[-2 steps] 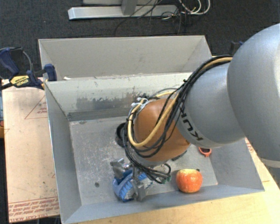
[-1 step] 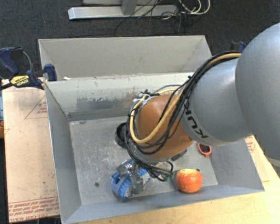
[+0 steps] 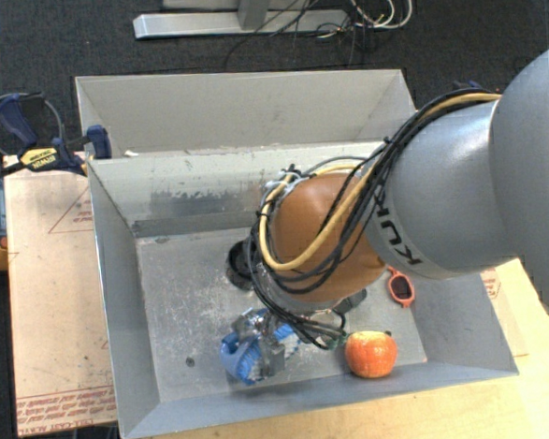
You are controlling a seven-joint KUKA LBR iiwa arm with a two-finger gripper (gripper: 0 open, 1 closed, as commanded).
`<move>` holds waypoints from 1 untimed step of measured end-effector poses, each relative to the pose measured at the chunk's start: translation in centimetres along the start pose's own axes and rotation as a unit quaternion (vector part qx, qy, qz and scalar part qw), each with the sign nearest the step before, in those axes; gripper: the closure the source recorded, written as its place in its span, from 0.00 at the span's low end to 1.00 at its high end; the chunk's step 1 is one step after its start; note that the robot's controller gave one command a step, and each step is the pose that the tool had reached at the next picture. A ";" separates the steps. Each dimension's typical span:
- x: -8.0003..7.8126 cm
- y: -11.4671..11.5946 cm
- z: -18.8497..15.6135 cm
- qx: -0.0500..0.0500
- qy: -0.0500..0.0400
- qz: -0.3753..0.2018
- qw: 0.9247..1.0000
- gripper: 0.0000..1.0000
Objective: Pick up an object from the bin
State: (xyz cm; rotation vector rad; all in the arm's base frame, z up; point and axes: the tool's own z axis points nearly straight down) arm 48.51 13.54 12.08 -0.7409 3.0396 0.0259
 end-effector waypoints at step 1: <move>-0.1 0.1 -2.7 0.000 0.000 0.001 1.000 1.00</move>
Offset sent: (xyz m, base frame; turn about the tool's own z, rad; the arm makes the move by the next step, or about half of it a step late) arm 0.0003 0.0004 0.0297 0.0006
